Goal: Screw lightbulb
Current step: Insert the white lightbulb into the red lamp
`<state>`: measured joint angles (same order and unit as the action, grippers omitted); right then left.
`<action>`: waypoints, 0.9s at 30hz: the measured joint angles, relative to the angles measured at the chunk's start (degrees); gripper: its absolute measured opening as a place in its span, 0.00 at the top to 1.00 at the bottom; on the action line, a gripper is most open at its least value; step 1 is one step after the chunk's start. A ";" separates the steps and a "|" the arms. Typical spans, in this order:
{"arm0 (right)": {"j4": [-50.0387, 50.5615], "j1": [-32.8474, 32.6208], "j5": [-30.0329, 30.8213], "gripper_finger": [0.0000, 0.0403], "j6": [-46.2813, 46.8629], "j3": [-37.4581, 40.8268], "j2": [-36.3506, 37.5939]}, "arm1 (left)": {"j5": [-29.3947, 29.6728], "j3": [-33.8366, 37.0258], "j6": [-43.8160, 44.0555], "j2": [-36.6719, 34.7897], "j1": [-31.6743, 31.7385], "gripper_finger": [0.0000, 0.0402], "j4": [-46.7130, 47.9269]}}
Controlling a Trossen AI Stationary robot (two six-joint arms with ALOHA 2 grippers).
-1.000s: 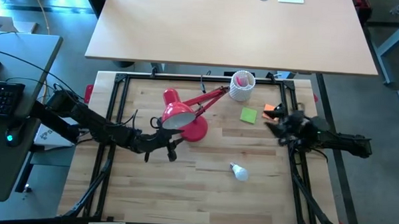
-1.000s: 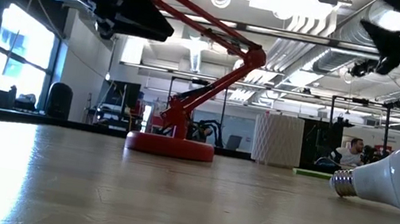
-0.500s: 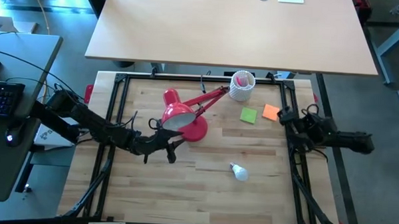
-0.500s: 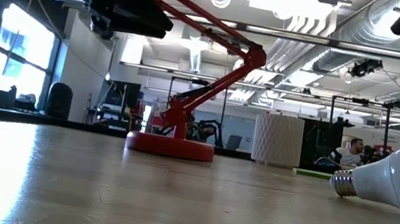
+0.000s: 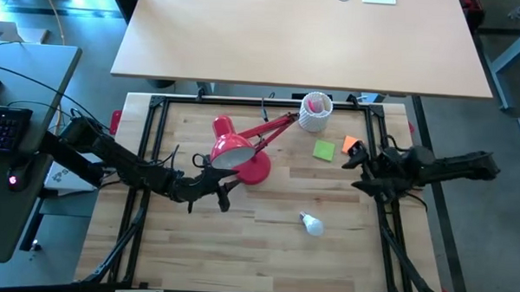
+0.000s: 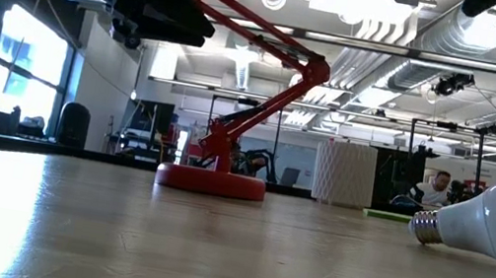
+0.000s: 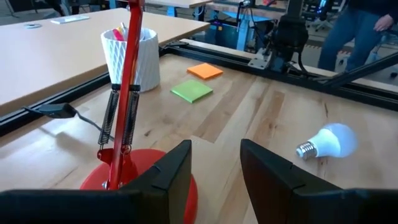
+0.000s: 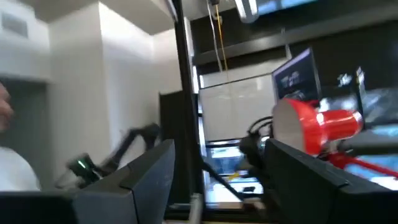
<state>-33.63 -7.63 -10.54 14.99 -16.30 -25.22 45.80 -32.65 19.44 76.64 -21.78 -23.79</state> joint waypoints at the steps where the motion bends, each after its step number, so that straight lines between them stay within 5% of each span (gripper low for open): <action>1: 0.02 -0.01 -0.89 0.39 3.27 -0.85 -0.58 | 0.00 0.01 -0.02 0.00 0.00 0.67 0.00; 7: -1.48 -0.71 -10.57 0.39 7.31 -4.30 -3.41 | 0.09 -0.01 -1.50 0.00 0.00 0.67 0.02; 13: -8.10 -7.78 -10.87 0.39 16.98 -4.38 -7.74 | 0.03 0.00 -2.07 0.00 -0.52 0.67 0.21; 23: -6.53 -19.04 11.47 0.39 11.05 -4.43 -18.52 | -0.17 -0.01 -2.52 -0.02 0.41 0.67 -0.48; 27: 6.86 -23.27 18.24 0.39 15.89 -8.73 -22.69 | -0.29 -0.01 -1.11 -0.02 -0.68 0.67 -0.46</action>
<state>-26.76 -30.90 7.70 30.88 -25.03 -47.91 45.51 -32.67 18.33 76.62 -22.46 -24.25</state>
